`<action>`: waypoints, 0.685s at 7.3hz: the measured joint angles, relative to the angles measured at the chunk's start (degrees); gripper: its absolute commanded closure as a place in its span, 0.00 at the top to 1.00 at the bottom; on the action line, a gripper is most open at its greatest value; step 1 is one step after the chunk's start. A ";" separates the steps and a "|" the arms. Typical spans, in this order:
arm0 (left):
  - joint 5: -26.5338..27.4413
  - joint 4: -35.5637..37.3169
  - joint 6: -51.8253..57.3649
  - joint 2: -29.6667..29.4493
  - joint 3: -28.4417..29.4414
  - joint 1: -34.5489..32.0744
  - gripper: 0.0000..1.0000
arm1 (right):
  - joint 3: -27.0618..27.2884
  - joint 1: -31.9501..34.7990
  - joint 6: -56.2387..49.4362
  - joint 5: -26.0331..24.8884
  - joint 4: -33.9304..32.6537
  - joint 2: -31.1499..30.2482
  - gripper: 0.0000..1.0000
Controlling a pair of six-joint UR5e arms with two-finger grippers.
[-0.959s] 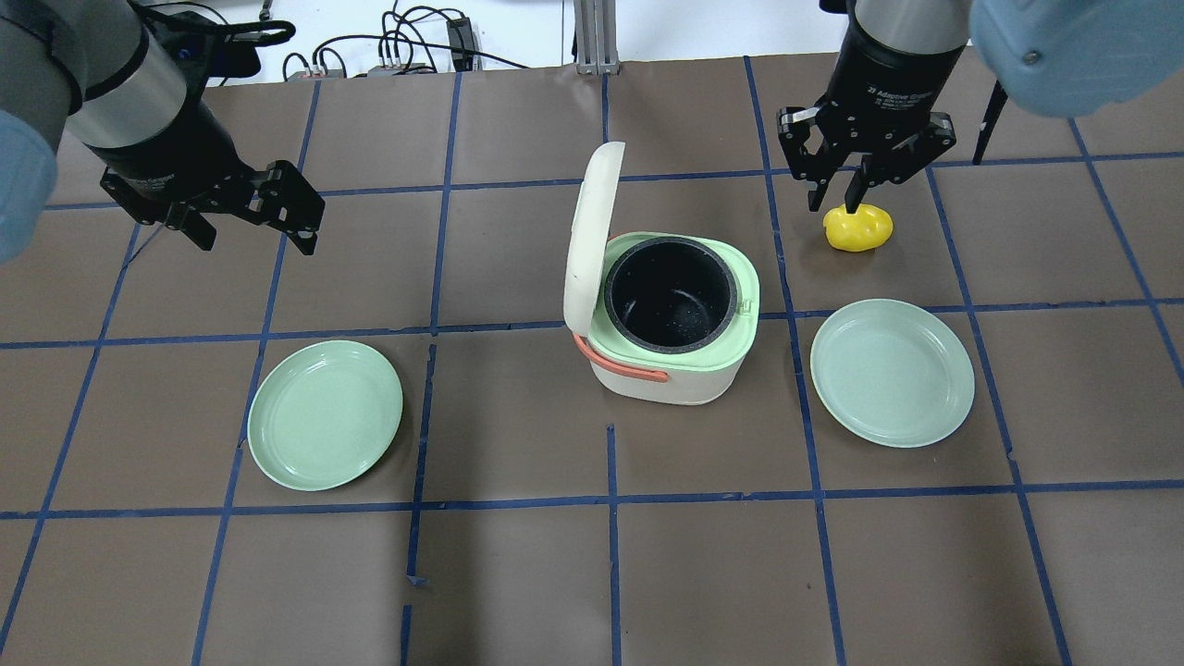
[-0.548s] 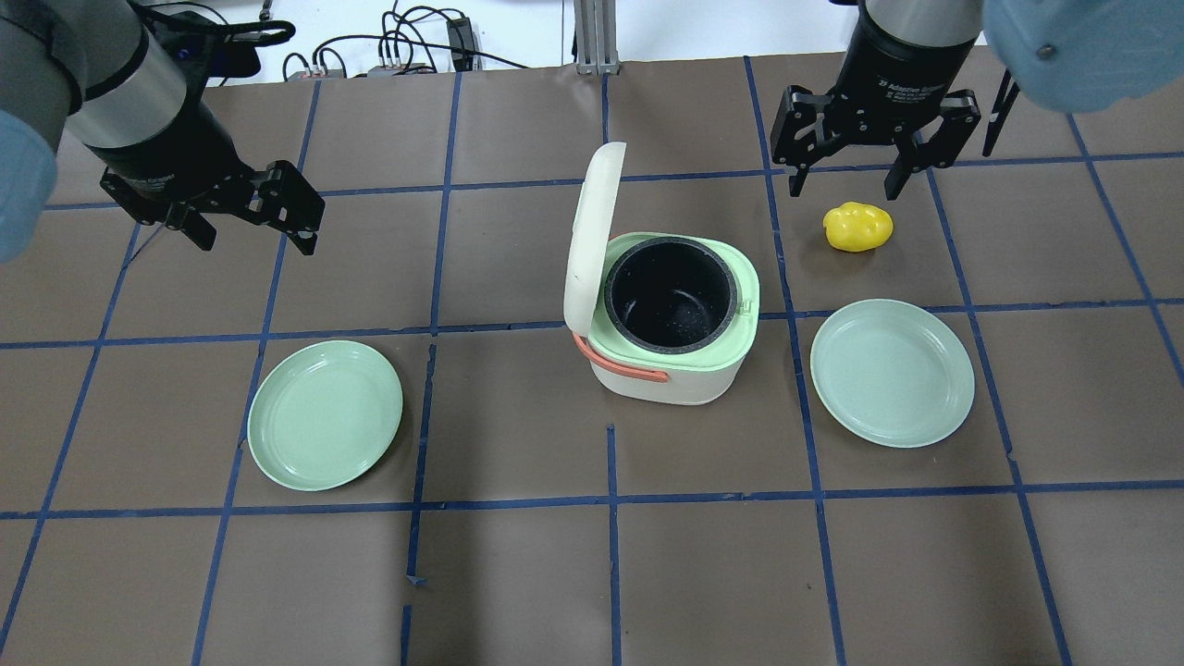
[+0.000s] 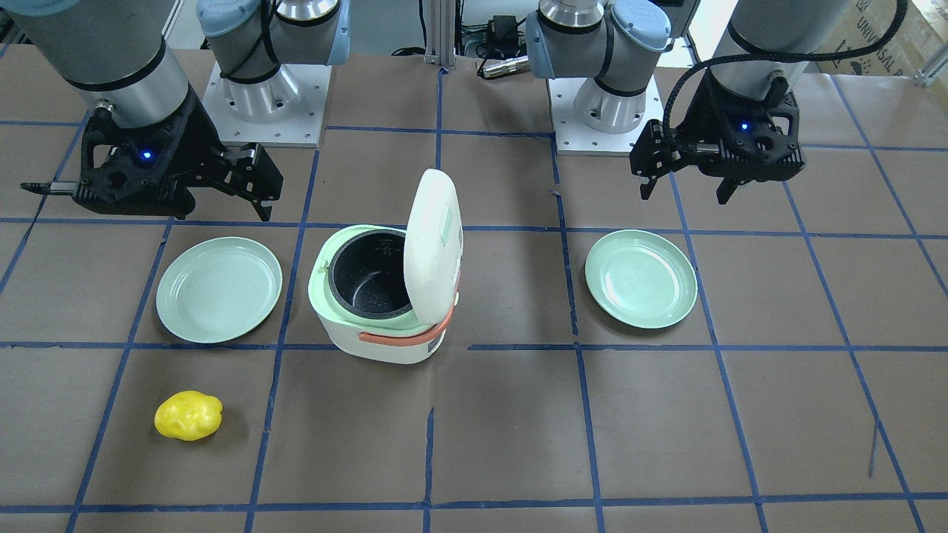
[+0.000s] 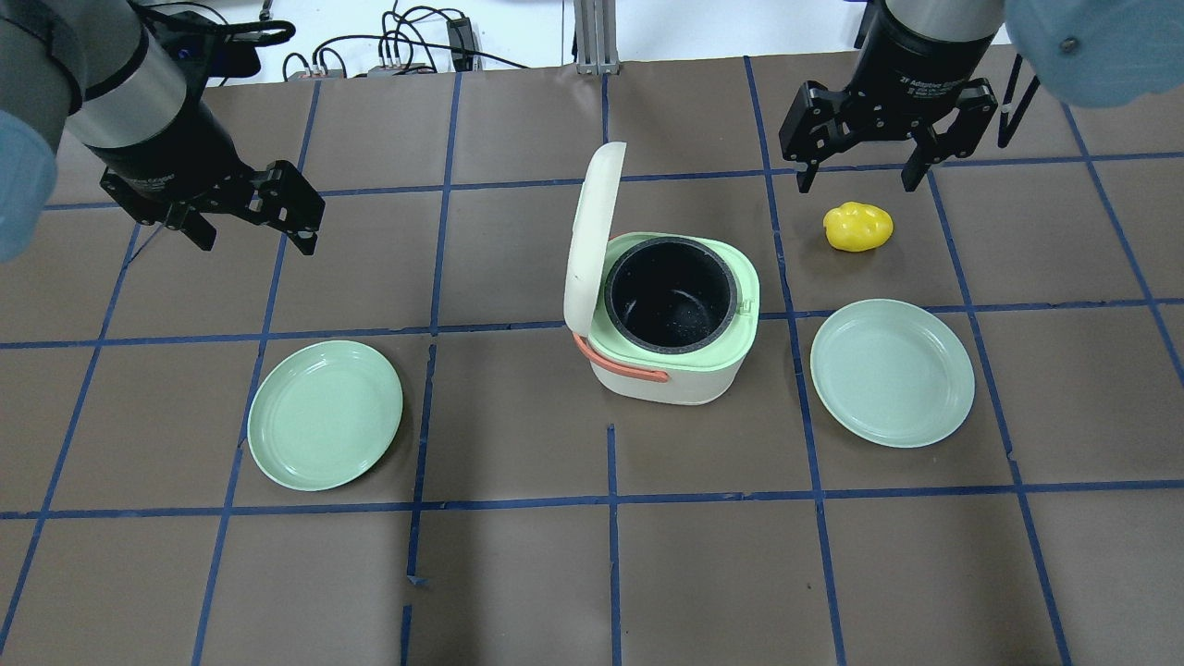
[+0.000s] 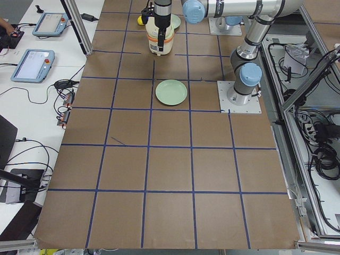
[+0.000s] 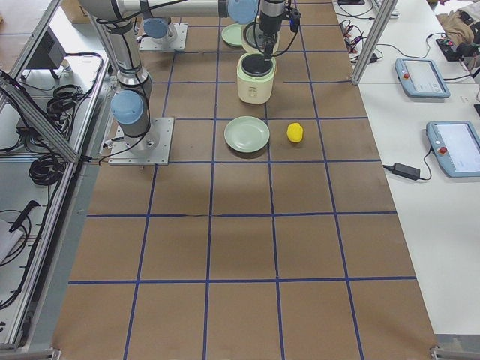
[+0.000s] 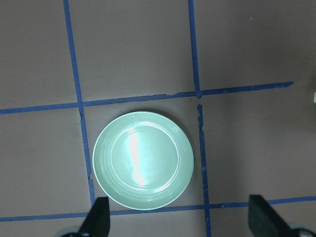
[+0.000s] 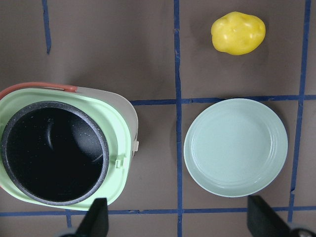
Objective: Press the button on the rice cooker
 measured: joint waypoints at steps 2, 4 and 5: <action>0.00 0.00 0.00 0.00 0.00 0.00 1.00 | -0.20 -0.02 0.24 -0.39 -0.10 -0.84 1.00; 0.00 0.00 0.00 0.00 0.00 0.00 1.00 | -0.13 -0.71 -0.42 -0.47 0.09 -1.84 1.00; 0.00 0.00 0.00 0.00 0.00 0.01 1.00 | -0.30 -1.36 -0.67 -0.44 0.35 -2.08 1.00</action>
